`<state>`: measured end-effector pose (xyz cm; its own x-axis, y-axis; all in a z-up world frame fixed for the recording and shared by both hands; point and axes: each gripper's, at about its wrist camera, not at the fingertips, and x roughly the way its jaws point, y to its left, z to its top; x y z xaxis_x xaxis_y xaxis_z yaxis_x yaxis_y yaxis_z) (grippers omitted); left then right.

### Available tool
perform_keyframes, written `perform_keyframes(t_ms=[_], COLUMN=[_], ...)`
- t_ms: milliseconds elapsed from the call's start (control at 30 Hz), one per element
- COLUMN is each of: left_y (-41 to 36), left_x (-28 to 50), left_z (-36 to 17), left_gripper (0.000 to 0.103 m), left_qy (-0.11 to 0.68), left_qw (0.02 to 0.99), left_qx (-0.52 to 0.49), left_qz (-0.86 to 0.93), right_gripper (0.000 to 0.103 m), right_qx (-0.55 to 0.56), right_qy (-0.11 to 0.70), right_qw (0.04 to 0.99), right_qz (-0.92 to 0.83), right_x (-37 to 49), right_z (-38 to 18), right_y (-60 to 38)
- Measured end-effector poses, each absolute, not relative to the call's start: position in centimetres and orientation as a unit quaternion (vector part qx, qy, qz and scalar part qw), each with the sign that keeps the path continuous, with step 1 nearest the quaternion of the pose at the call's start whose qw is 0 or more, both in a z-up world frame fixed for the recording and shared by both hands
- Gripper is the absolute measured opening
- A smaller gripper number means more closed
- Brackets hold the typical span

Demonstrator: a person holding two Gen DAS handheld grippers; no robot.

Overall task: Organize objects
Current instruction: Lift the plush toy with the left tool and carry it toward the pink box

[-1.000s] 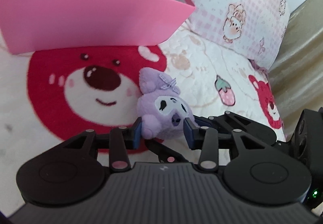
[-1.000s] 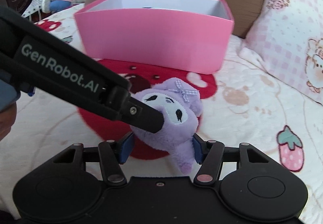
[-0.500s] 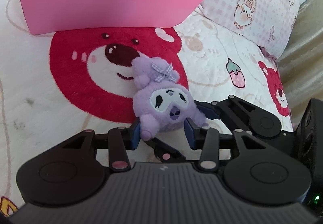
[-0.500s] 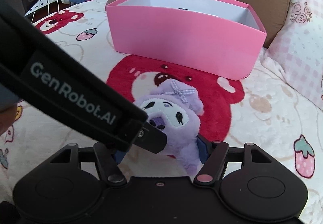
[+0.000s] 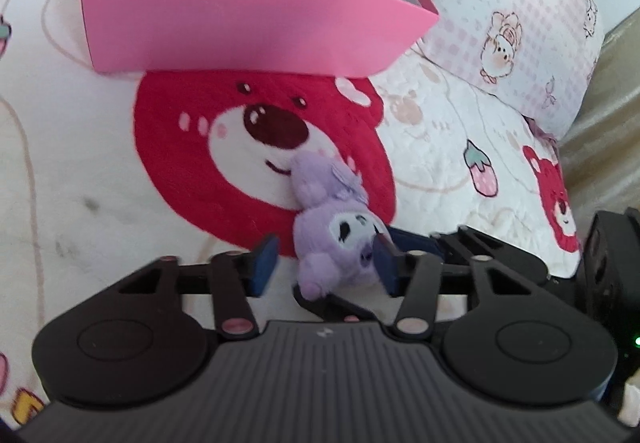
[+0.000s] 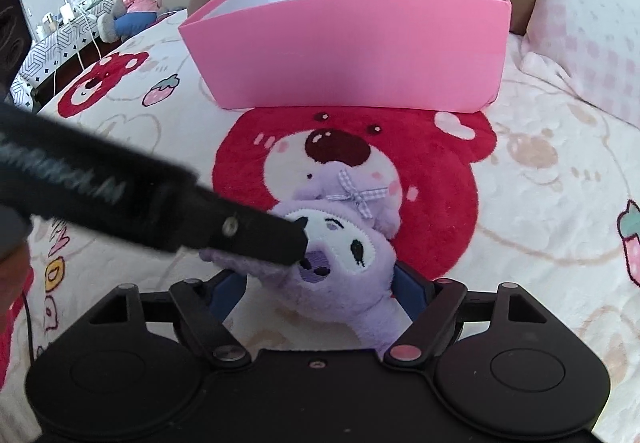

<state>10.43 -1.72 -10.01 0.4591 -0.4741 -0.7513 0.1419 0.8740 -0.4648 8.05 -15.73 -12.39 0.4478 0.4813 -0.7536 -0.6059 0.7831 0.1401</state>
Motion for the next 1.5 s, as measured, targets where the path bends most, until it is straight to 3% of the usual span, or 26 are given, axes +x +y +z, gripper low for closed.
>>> perform_keyframes(t_ms=[167, 733, 1500], left_y=[-1.8, -2.9, -0.4], left_x=[10.8, 10.2, 5.5], left_z=[-10.2, -11.1, -4.2], left_gripper=[0.029, 0.028, 0.028], left_qy=[0.483, 0.493, 0.472], left_qw=[0.839, 0.837, 0.843], left_qx=[-0.163, -0.151, -0.168], left_qz=[-0.191, -0.183, -0.197], right_gripper=[0.081, 0.074, 0.075], right_qx=[-0.070, -0.067, -0.109], right_qy=[0.408, 0.421, 0.364], right_qw=[0.851, 0.854, 0.868], right_qz=[0.324, 0.300, 0.319], right_x=[8.1, 8.5, 3.8], right_z=[-12.0, -12.7, -6.0], right_y=[-16.0, -14.9, -13.9])
